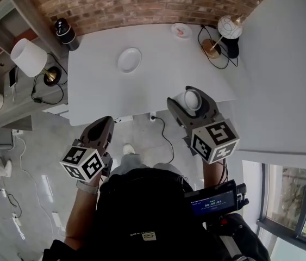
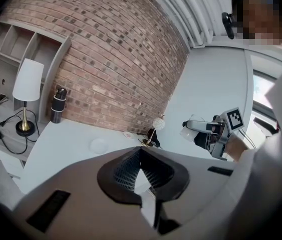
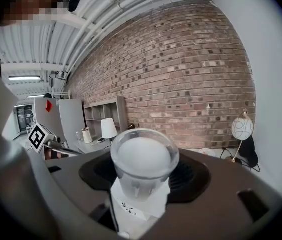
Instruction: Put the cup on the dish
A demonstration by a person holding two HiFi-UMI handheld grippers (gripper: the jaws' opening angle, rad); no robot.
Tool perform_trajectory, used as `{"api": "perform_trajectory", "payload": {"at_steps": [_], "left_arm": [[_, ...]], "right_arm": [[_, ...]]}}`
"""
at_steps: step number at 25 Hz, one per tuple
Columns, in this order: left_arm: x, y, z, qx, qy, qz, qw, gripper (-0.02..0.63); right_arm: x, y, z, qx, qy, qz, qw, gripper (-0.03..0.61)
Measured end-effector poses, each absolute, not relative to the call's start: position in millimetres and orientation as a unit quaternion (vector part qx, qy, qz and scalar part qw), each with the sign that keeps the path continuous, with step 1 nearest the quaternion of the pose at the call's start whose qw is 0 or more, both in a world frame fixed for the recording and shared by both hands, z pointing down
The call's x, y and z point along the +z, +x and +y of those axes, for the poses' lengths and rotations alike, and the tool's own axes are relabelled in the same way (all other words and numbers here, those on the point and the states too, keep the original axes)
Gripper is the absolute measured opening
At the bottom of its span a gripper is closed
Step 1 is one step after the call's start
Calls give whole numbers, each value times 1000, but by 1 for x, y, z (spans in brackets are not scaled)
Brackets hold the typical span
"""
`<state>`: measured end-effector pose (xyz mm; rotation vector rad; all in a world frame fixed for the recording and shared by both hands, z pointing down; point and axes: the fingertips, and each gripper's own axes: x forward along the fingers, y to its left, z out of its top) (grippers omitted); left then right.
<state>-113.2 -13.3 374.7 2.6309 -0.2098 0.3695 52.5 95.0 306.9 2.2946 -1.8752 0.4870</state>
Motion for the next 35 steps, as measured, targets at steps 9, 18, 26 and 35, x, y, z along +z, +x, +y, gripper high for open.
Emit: {"api": "perform_trajectory", "payload": {"at_steps": [9, 18, 26, 35], "left_arm": [[377, -116, -66, 135, 958, -75, 243, 5], [382, -125, -90, 136, 954, -90, 252, 5], [390, -129, -100, 141, 947, -118, 264, 5], [397, -115, -112, 140, 939, -158, 272, 5]], "right_arm": [[307, 63, 48, 166, 773, -608, 75, 271], [311, 62, 17, 171, 768, -612, 77, 272], [317, 66, -6, 176, 750, -631, 87, 272], [333, 89, -37, 182, 721, -661, 100, 272]]}}
